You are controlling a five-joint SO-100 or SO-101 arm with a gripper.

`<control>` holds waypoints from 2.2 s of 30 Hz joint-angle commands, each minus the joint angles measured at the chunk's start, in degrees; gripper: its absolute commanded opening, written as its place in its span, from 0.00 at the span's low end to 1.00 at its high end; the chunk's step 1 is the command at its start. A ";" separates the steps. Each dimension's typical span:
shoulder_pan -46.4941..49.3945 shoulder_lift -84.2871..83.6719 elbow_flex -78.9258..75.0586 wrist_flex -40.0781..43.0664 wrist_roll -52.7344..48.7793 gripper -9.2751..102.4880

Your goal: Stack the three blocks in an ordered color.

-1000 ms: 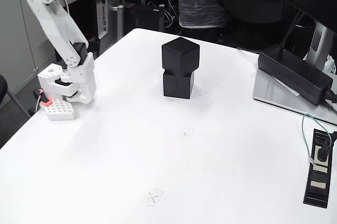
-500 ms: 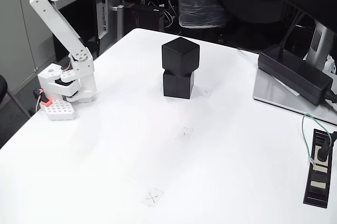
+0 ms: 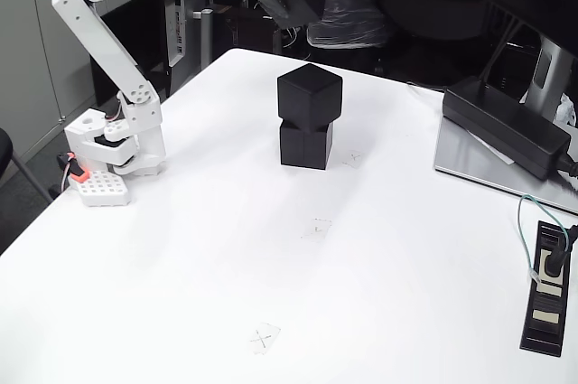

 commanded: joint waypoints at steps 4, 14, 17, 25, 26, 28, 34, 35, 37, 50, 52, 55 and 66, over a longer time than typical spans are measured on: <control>-0.26 1.41 7.91 -10.81 0.00 0.13; 0.18 1.32 19.60 -29.62 0.00 0.13; 0.18 1.41 21.62 -33.13 0.00 0.13; 0.35 1.49 21.88 -35.60 0.00 0.13; 0.53 1.49 21.88 -35.68 0.00 0.13; 1.67 1.49 21.80 -35.77 0.00 0.13; 7.21 4.83 22.50 -39.73 -0.09 0.13; 8.09 6.68 22.68 -40.52 -0.09 0.13; 9.23 9.76 22.76 -41.57 0.00 0.13; 15.56 31.90 40.78 -42.45 -3.16 0.13; 16.79 35.07 43.24 -42.45 -7.12 0.13; 18.81 39.38 47.55 -42.45 -13.97 0.13; 25.05 57.48 62.84 -42.45 -34.19 0.13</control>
